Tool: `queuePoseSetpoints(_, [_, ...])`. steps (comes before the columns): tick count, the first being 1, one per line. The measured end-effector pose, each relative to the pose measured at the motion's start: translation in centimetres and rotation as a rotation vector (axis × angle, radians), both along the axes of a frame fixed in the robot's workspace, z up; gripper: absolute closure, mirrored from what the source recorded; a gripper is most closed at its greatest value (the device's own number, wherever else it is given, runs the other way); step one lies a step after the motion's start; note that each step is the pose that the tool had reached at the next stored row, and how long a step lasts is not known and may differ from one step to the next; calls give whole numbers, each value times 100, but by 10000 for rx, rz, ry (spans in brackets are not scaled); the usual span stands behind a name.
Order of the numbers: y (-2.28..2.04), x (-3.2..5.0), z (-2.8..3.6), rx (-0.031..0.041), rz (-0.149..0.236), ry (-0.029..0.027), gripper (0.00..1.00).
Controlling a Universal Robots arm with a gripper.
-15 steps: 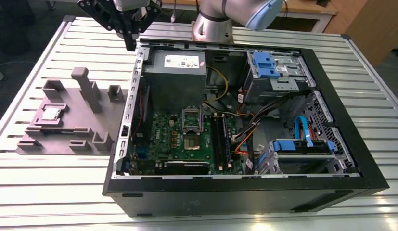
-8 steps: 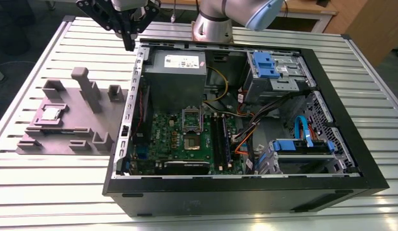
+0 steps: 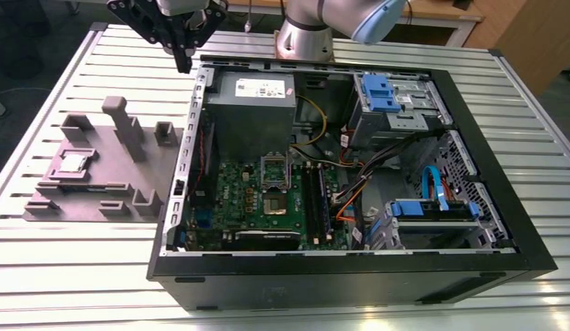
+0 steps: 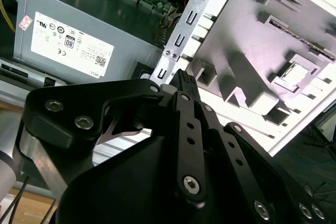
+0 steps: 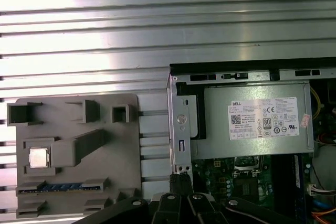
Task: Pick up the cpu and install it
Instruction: 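Reach for the cpu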
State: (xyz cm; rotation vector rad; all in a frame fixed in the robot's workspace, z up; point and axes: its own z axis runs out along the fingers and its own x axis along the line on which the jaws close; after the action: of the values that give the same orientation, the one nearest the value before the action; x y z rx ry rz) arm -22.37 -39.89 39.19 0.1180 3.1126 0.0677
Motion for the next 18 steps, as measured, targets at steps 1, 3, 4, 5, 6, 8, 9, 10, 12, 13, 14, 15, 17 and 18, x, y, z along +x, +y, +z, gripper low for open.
queuePoseSetpoints(1, [0, -3, 0, 1, 0, -1, 89])
queuePoseSetpoints(3, [0, -8, 0, 0, 0, 1, 89])
queuePoseSetpoints(4, [0, -11, 0, 0, 0, 0, 89])
queuePoseSetpoints(5, [0, -14, -1, 0, 1, 0, 89])
queuePoseSetpoints(6, [0, -16, -1, 0, 0, 0, 89])
queuePoseSetpoints(8, [0, -22, -1, 0, 0, 0, 89])
queuePoseSetpoints(9, [0, -25, -1, 0, 0, 0, 89])
queuePoseSetpoints(10, [0, -28, -1, -1, 0, 1, 89])
queuePoseSetpoints(12, [0, -34, -1, -1, 0, 1, 89])
queuePoseSetpoints(13, [0, -38, -1, 0, 0, 0, 89])
queuePoseSetpoints(14, [0, -41, -2, 0, 0, 0, 89])
queuePoseSetpoints(15, [0, -44, -2, 0, 0, 0, 89])
queuePoseSetpoints(17, [0, -50, -1, -1, 0, 1, 89])
queuePoseSetpoints(18, [0, -52, -2, 0, 0, 0, 89])
